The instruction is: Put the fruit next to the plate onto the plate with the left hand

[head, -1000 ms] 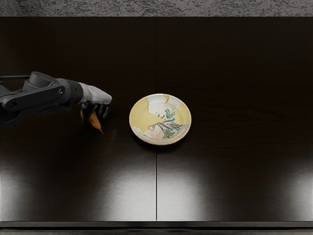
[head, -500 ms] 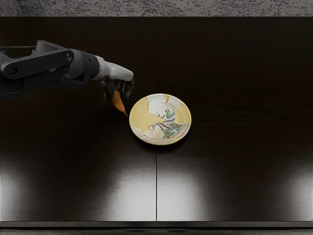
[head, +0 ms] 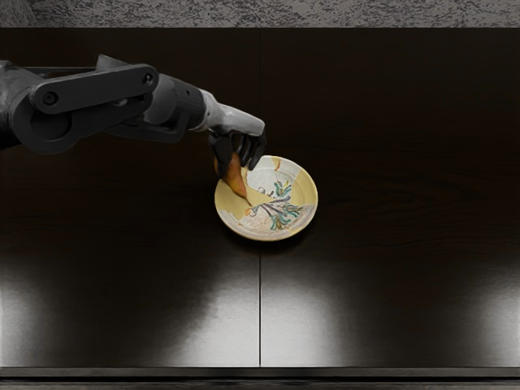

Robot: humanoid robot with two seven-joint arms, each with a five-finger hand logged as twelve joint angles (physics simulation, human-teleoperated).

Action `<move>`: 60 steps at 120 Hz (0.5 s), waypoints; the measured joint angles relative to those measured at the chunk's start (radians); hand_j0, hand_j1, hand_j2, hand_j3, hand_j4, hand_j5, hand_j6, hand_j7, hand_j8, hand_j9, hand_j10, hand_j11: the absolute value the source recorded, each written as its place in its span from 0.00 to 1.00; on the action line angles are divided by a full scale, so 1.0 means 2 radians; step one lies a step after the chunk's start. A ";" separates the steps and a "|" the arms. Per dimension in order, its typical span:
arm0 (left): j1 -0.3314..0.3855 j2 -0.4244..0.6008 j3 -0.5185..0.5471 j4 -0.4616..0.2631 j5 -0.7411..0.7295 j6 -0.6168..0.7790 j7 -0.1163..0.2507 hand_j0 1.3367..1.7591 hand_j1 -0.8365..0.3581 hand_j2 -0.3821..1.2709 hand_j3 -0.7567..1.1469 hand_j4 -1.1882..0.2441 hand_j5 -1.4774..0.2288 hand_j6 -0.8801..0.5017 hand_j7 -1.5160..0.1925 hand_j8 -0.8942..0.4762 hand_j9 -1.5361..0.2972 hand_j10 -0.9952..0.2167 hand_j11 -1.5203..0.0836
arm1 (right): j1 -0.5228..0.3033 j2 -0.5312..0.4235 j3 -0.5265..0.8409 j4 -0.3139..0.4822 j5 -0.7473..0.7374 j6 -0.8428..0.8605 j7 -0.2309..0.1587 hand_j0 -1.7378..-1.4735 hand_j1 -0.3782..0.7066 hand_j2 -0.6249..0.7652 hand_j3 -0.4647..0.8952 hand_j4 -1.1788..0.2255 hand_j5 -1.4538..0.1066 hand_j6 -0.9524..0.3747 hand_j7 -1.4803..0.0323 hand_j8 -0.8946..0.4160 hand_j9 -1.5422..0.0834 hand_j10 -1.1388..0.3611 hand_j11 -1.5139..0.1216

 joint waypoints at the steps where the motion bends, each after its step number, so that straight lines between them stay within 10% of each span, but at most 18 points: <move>1: 0.000 -0.002 0.000 0.000 0.000 0.000 0.000 0.76 0.35 0.54 0.40 0.33 0.30 0.18 0.32 0.31 0.32 0.28 0.36 | 0.000 0.000 0.000 0.000 0.000 0.000 0.000 0.30 0.05 0.45 0.34 0.82 0.91 0.70 0.96 0.66 0.93 0.74 0.91; 60: 0.009 -0.055 0.001 0.027 -0.001 0.000 0.002 0.76 0.35 0.51 0.40 0.34 0.32 0.15 0.34 0.30 0.34 0.25 0.37 | 0.000 0.000 0.000 0.000 0.000 0.000 0.000 0.30 0.05 0.45 0.34 0.82 0.91 0.70 0.96 0.66 0.93 0.74 0.91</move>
